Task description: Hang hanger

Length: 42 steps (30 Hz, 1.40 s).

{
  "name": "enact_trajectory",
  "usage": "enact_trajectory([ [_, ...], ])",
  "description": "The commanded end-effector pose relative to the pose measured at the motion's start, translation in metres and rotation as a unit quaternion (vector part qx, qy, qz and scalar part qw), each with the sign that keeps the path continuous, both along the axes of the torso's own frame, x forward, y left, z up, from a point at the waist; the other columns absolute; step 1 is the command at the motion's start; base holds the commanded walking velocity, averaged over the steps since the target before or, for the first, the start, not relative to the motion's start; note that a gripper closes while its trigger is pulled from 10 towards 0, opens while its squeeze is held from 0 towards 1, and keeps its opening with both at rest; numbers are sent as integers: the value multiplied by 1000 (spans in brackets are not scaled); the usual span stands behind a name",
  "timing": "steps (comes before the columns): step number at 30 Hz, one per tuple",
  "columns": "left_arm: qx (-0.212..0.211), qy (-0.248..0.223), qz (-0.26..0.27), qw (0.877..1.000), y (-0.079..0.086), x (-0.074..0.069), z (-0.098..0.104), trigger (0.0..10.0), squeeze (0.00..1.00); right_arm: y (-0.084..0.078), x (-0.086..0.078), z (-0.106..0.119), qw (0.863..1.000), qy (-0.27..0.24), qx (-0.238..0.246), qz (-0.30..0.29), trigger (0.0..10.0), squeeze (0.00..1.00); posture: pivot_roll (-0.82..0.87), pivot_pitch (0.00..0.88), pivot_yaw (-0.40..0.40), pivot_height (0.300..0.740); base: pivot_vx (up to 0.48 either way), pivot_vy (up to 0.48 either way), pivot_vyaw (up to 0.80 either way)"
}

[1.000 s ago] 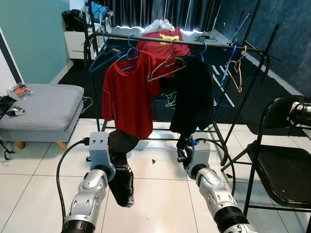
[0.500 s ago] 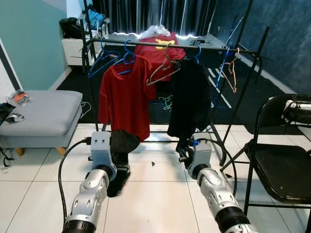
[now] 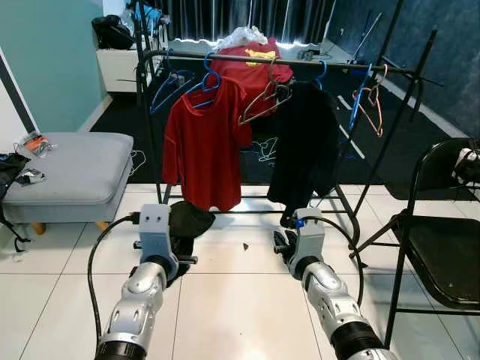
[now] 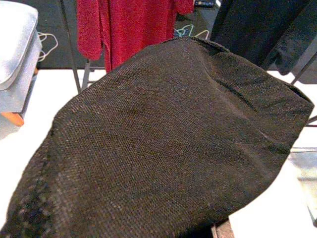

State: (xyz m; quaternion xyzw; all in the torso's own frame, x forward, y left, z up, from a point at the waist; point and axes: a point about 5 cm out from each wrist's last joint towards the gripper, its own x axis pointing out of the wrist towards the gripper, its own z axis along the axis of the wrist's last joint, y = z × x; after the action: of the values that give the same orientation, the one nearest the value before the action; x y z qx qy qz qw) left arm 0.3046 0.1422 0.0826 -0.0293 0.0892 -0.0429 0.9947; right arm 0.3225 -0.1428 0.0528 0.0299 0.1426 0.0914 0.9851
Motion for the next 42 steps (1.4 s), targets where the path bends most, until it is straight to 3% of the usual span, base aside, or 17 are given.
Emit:
enact_trajectory([
  [1, 4, 2, -3, 1000, 0, 0, -2, 10000, 0, -3, -1, -1, 1000, 0, -2, -5, 10000, 0, -53, 0, -53, 740, 0, -480, 0],
  [2, -18, 12, 10, 1000, 2, -1, -4, 10000, 0, -3, -1, -1, 1000, -1, -2, -5, 10000, 0, -52, 0, -53, 740, 0, 0, 0],
  [5, -17, 20, 18, 1000, 4, -1, -6, 10000, 0, -3, -1, 0, 1000, -2, -2, -5, 10000, 0, -52, 0, -50, 740, 0, 0, 0],
  [15, 23, 31, 31, 999, 14, 5, -5, 10000, 0, -6, -1, 8, 999, -35, -2, 12, 10000, 0, -69, 0, -38, 740, 0, 0, 0],
  [18, 43, 31, 14, 998, 14, 12, 1, 10000, 0, 5, -6, 22, 989, -79, -7, 126, 10000, 0, -85, 0, -30, 740, 0, 0, 0],
  [19, 43, 31, 14, 998, 14, 12, 1, 10000, 0, 5, -6, 22, 989, -79, -7, 126, 10000, 0, -85, 0, -30, 740, 0, 0, 0],
  [22, 58, 29, 18, 998, 15, 20, 10, 10000, 0, 13, -15, 27, 968, -105, -58, 222, 10000, 0, -85, 0, -31, 740, 0, 0, 0],
  [28, 53, 17, 19, 998, 12, 27, 23, 10000, 0, 19, -19, 30, 957, -121, -49, 261, 10000, 0, -74, 0, -38, 740, 0, 0, 0],
  [29, 36, 12, 11, 999, 8, 31, 32, 10000, 0, 24, -19, 33, 957, -119, 2, 263, 10000, 725, -74, 0, -39, 740, 0, 0, 0],
  [30, 36, 12, 11, 999, 8, 31, 32, 10000, 0, 24, -19, 33, 957, -119, 2, 263, 10000, 725, -74, 0, -39, 740, 0, 0, 0],
  [31, 27, 9, 0, 1000, 5, 33, 36, 10000, 0, 25, -18, 34, 958, -119, 22, 260, 10000, 1000, -74, 0, -40, 740, 0, 0, 0],
  [33, 27, 9, 0, 1000, 5, 33, 36, 10000, 0, 25, -18, 34, 958, -119, 22, 260, 10000, 1000, -74, 0, -40, 740, 0, 0, 0],
  [35, -14, 4, -28, 1000, -2, 37, 50, 10000, 0, 21, -12, 37, 966, -116, 93, 213, 10000, 1000, -70, 0, -45, 740, 0, 0, 0],
  [36, -14, 4, -28, 1000, -2, 37, 50, 10000, 0, 21, -12, 37, 966, -116, 93, 213, 10000, 1000, -70, 0, -45, 740, 0, 0, 0],
  [38, -50, -6, -67, 996, -9, 39, 65, 10000, 0, 12, -9, 36, 967, -111, 151, 173, 10000, 1000, -68, 0, -45, 740, 0, 0, 0],
  [42, -93, 2, -111, 989, -18, 37, 74, 10000, 0, 8, -10, 31, 964, -86, 192, 165, 10000, 1000, -72, 0, -39, 740, 0, 0, 0],
])
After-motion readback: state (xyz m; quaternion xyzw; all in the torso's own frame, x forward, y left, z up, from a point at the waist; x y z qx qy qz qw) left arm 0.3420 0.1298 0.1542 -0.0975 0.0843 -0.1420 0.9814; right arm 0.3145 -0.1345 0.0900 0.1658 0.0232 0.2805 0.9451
